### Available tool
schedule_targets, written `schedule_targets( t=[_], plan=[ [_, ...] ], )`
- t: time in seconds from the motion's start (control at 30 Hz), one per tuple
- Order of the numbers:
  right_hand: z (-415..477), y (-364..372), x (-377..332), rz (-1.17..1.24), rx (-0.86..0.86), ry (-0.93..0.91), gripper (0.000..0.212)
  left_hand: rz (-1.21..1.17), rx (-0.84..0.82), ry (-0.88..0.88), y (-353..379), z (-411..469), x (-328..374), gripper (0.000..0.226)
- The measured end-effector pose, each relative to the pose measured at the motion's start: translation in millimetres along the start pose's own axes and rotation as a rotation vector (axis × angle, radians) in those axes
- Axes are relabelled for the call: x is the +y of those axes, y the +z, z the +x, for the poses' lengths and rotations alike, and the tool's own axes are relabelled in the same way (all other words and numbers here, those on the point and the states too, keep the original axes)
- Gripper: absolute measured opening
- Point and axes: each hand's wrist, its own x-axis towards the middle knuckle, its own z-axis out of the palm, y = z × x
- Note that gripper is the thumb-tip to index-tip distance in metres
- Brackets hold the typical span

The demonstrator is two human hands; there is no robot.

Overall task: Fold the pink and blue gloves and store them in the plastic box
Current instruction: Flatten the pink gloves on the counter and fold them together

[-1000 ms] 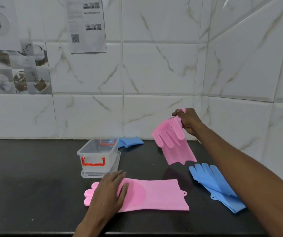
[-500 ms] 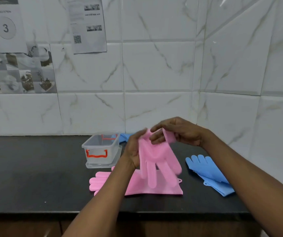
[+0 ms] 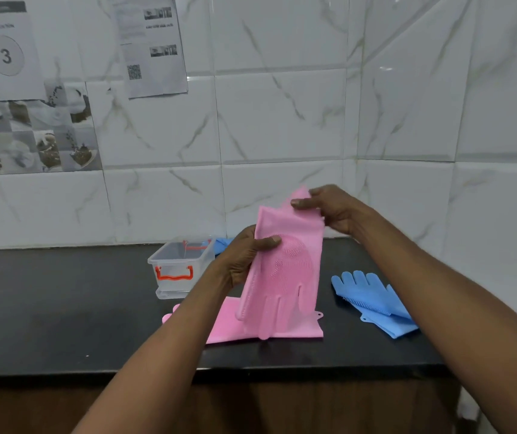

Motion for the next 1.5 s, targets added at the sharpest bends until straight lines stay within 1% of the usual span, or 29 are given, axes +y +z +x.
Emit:
schedule_targets(
  t=[0.07,0.13,0.2,0.23,0.27,0.3,0.33,0.37,0.4,0.43,0.5,0.53,0.57,0.6,0.67,0.73,0.77,0.83,0.87,0.93,1.0,1.07,1.13,1.23,1.27,1.37,1.43,1.47,1.5],
  plan=[
    [3.8,5.3,-17.7,0.006,0.096,-0.064,0.041,-0.013,0.002,-0.006,-5.3,-3.2,-1.9,0.028],
    [6.3,6.2,-36.7,0.036,0.193,-0.143,0.043,0.036,0.014,-0.028,-14.1,-11.9,-8.7,0.032],
    [7.5,3.7,-51.5,0.001,0.23,-0.234,0.036,0.184,0.035,-0.098,-25.8,-23.9,-25.4,0.034],
    [6.5,3.2,-55.6,-0.065,0.212,-0.27,0.03,0.268,0.072,-0.149,-30.3,-31.4,-34.9,0.031],
    [4.9,4.8,-56.7,-0.145,0.171,-0.294,0.024,0.335,0.152,-0.202,-33.1,-38.2,-43.8,0.027],
    [2.1,9.4,-56.1,-0.214,0.123,-0.311,0.021,0.367,0.268,-0.257,-33.9,-44.8,-53.2,0.028],
    [-0.4,15.5,-55.2,-0.262,0.082,-0.328,0.019,0.354,0.393,-0.312,-31.5,-50.6,-59.9,0.036],
    [-0.5,23.3,-53.5,-0.286,0.046,-0.345,0.019,0.292,0.491,-0.375,-27.8,-56.7,-64.9,0.049],
    [0.3,32.9,-51.4,-0.287,0.017,-0.367,0.019,0.203,0.513,-0.441,-24.4,-64.3,-70.2,0.065],
    [-0.8,40.5,-52.0,-0.273,-0.001,-0.395,0.021,0.092,0.439,-0.499,-18.6,-70.5,-72.9,0.082],
    [-6.1,50.5,-58.0,-0.204,-0.032,-0.44,0.024,-0.206,0.114,-0.524,0.9,-76.9,-76.8,0.11],
    [-9.3,53.0,-61.4,-0.15,-0.053,-0.454,0.025,-0.392,-0.036,-0.477,12.0,-77.4,-77.8,0.118],
    [-12.9,54.1,-63.5,-0.097,-0.089,-0.458,0.024,-0.595,-0.121,-0.421,22.0,-77.1,-77.5,0.122],
    [-16.8,54.7,-63.0,-0.049,-0.146,-0.454,0.022,-0.804,-0.157,-0.359,29.2,-76.2,-76.2,0.123],
    [-25.4,48.3,-55.9,0.004,-0.285,-0.436,0.016,-1.119,-0.148,-0.168,31.2,-70.4,-71.7,0.121],
    [-33.3,28.9,-38.2,-0.016,-0.39,-0.379,0.015,-1.213,-0.052,0.078,18.2,-62.0,-66.3,0.114],
    [-36.7,16.6,-26.5,-0.025,-0.412,-0.322,0.016,-1.208,0.01,0.173,8.7,-59.2,-61.8,0.112],
    [-40.4,-5.9,2.1,0.006,-0.4,-0.162,0.025,-1.167,0.064,0.274,-10.6,-58.0,-54.1,0.111],
    [-41.7,-13.8,18.2,0.024,-0.381,-0.067,0.03,-1.149,0.047,0.318,-18.1,-60.1,-52.1,0.107],
    [-43.0,-19.3,49.4,0.062,-0.343,0.123,0.031,-1.113,0.021,0.383,-26.5,-64.9,-50.3,0.089],
    [-40.7,-12.9,75.6,0.152,-0.267,0.269,0.03,-1.098,0.021,0.381,-30.5,-66.5,-51.3,0.079],
    [-35.9,-3.4,94.1,0.316,-0.125,0.351,0.028,-1.069,0.029,0.336,-34.0,-67.3,-50.4,0.078],
    [-32.2,6.7,105.2,0.47,-0.028,0.384,0.024,-0.991,0.023,0.285,-37.8,-69.1,-48.6,0.085],
    [-30.0,21.2,113.3,0.446,0.017,0.302,0.012,-0.931,-0.058,0.205,-45.3,-75.0,-49.5,0.107],
    [-28.3,24.3,114.0,0.423,0.059,0.254,0.01,-0.929,-0.064,0.186,-53.1,-77.1,-49.4,0.107],
    [-21.2,23.1,114.2,0.232,0.219,0.144,0.032,-0.921,0.007,0.106,-86.0,-88.6,-39.0,0.096],
    [-19.1,22.0,117.9,0.121,0.246,0.154,0.047,-0.85,0.111,-0.062,-100.5,-95.4,-32.3,0.085],
    [-20.3,24.1,122.5,0.089,0.219,0.205,0.048,-0.755,0.187,-0.165,-102.9,-96.1,-32.4,0.071],
    [-22.3,27.6,129.6,0.046,0.178,0.28,0.04,-0.622,0.306,-0.273,-103.8,-95.2,-35.5,0.056]
  ],
)
